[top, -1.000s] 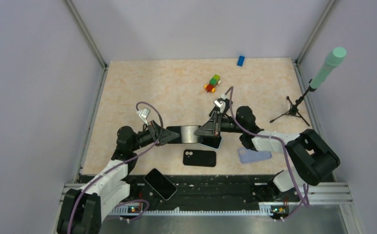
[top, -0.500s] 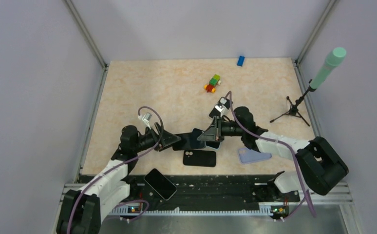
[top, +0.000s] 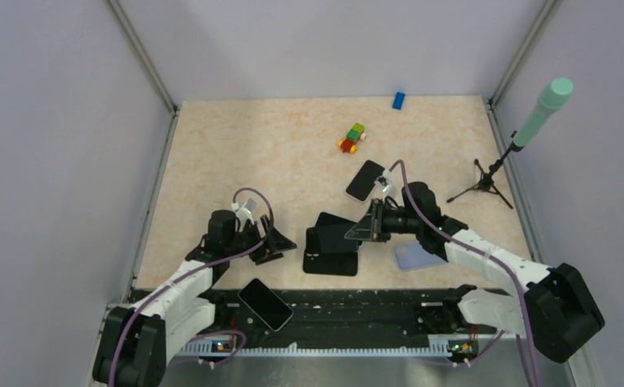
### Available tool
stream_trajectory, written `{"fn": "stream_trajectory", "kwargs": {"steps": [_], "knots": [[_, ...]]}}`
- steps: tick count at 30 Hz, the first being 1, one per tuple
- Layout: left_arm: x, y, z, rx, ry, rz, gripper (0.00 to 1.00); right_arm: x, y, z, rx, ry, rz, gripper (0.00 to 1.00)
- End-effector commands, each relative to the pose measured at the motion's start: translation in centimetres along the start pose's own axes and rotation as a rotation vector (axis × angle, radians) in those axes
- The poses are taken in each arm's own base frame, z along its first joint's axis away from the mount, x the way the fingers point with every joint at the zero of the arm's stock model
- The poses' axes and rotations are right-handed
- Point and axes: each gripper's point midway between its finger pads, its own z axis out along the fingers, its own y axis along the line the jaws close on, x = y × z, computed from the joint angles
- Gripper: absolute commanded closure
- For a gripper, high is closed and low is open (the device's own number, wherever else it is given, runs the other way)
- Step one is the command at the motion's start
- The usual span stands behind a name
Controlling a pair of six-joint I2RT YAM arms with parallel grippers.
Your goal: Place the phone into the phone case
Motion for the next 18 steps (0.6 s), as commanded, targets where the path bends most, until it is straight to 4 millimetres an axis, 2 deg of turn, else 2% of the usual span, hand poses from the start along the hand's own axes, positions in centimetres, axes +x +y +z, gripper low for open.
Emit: {"fn": "stream_trajectory", "kwargs": {"steps": [1,7,14,18], "knots": [[0.7,0.8,0.4,-0.023,0.029,0.021,0.26,0.6,-0.2,-1.3,0.009,0.0,0.053,1.0],[1.1,0.5,1.1,-0.016,0.058,0.023,0.27,1.9,-1.2,-2.1,-0.021,0.011,0.15,1.0],[1.1,-0.4,2.5,-0.004,0.076,0.023,0.3,3.1,-3.0,-1.4,0.0,0.042,0.199,1.0],[1.7,-0.3,3.3,-0.018,0.106,0.023,0.33,3.4,-3.8,-0.9,0.009,0.05,0.221,1.0]]}}
